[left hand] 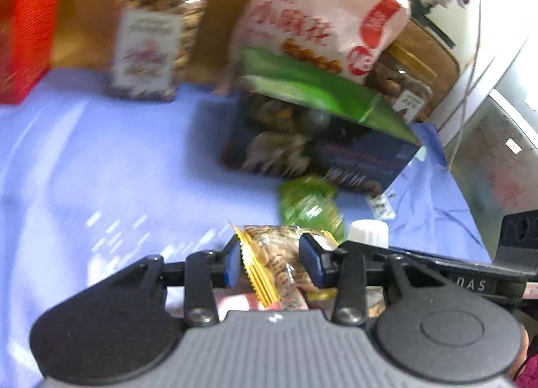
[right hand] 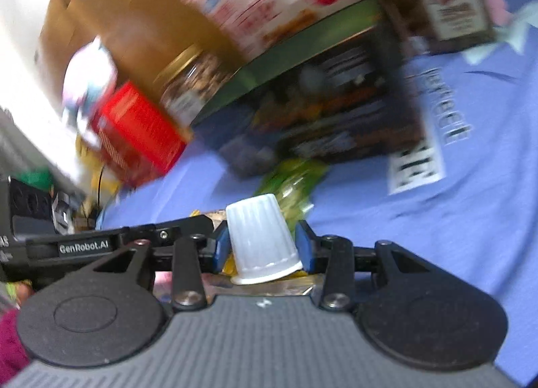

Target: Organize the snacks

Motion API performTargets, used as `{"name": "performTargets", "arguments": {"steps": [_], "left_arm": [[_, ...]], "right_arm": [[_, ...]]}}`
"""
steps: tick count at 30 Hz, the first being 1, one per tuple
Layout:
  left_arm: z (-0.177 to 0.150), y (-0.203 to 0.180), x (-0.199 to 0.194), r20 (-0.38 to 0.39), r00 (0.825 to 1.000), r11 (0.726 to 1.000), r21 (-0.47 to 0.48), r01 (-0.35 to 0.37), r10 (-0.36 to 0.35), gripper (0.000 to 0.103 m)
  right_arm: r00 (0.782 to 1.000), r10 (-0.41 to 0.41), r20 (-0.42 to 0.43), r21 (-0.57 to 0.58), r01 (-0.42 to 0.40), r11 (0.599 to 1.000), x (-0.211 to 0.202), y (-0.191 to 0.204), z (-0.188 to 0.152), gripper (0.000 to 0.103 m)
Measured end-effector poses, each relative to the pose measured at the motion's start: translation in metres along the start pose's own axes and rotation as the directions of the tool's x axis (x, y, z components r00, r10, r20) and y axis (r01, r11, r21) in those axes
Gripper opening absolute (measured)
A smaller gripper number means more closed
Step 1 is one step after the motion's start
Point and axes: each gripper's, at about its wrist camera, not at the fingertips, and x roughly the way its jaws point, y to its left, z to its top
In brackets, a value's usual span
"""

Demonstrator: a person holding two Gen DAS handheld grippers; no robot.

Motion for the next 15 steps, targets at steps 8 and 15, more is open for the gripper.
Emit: {"name": "performTargets", "arguments": {"steps": [8,15], "left_arm": [[-0.025,0.029,-0.038,0.05,0.998,0.996,-0.078,-0.033,0.036,0.038],[-0.037,0.026,-0.069,0.108,0.994,0.997,-0.076,-0.011,0.019,0.037]], "right_arm": [[0.999,-0.018,-0.028,-0.185,0.012,0.983,0.01,0.054,-0.032,0.043],[0.964,-0.201,0.174,-0.286,0.245,0.926,-0.007,0.064,-0.035,0.038]]}}
